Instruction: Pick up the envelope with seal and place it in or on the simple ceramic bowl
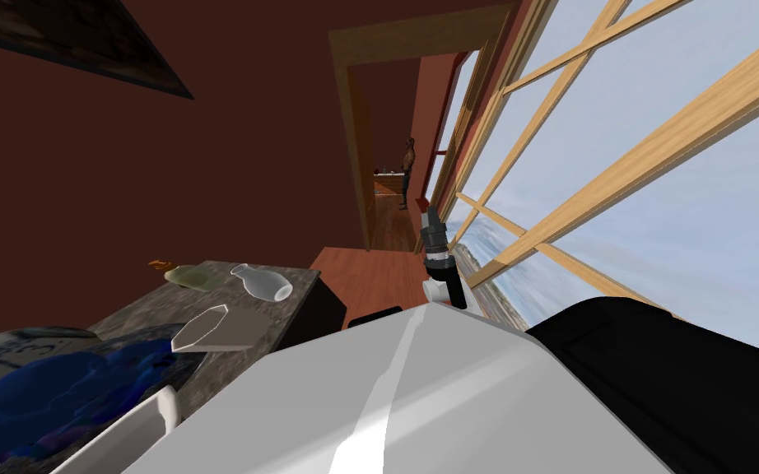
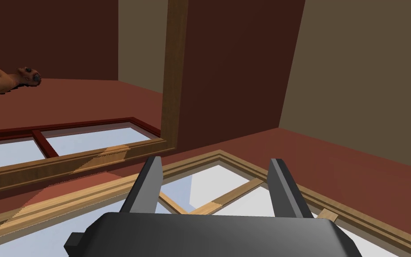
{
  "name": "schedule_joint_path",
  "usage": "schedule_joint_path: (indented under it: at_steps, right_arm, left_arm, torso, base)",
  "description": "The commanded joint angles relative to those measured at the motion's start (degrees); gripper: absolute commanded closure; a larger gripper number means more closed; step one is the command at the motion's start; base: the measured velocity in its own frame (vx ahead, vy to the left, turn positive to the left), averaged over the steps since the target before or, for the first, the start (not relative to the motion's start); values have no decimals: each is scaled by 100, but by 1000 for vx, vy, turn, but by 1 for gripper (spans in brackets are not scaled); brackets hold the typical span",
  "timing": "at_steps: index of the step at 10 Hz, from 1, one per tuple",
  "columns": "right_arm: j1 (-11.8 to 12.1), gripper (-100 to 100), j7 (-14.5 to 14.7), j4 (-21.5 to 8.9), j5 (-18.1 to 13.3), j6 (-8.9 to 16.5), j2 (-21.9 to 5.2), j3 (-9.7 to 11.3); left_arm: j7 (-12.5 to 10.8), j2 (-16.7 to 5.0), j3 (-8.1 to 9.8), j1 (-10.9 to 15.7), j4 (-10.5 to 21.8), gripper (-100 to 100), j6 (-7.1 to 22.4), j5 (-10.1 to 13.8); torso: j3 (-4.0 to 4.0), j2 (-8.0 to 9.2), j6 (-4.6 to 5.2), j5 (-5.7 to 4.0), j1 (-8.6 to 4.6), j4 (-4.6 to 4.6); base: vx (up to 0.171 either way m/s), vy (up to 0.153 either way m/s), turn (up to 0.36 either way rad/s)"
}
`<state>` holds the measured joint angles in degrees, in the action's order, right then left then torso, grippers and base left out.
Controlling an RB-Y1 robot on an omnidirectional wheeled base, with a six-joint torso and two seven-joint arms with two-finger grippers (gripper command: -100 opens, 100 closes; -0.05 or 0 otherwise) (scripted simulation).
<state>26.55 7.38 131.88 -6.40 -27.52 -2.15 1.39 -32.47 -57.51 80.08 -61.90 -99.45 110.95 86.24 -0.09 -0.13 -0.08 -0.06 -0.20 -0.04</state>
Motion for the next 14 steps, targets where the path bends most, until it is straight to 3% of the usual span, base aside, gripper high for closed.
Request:
schedule_joint_path:
  at_steps: [1,2,3,4,8,9,10,14]
  right_arm:
    - [0,0,0,0,0,0,0,0]
    - [0,0,0,0,0,0,0,0]
    - [0,0,0,0,0,0,0,0]
    - [0,0,0,0,0,0,0,0]
    - [0,0,0,0,0,0,0,0]
    - [0,0,0,0,0,0,0,0]
    - [0,0,0,0,0,0,0,0]
    - [0,0,0,0,0,0,-1,-1]
  left_arm:
    - [-27,37,24,-17,-63,100,223,35]
    - [-31,46,37,-22,-77,100,325,48]
    - [-28,45,51,-22,-83,100,249,50]
    - [-30,46,55,-24,-88,-100,278,53]
    - [-30,46,55,-24,-88,-100,275,52]
    - [-30,46,55,-24,-88,0,275,52]
    - [-201,-40,251,-211,-237,-100,296,325]
    - [-542,-214,642,-584,-534,-100,337,870]
  torso:
    - [0,0,0,0,0,0]
    - [-1,0,-2,2,3,-2]
    - [-2,0,-5,3,6,-3]
    - [-2,0,-4,5,13,-4]
    - [-2,1,-3,7,19,-4]
    - [-2,1,-3,7,20,-4]
    - [-2,1,-3,7,20,-4]
    - [-4,-3,-4,11,37,-4]
  base:
    - [17,-17,-2]
    - [13,-13,1]
    - [4,-6,3]
    - [0,0,0]
    - [0,0,0]
    - [0,0,0]
    - [-1,27,98]
    - [10,51,72]
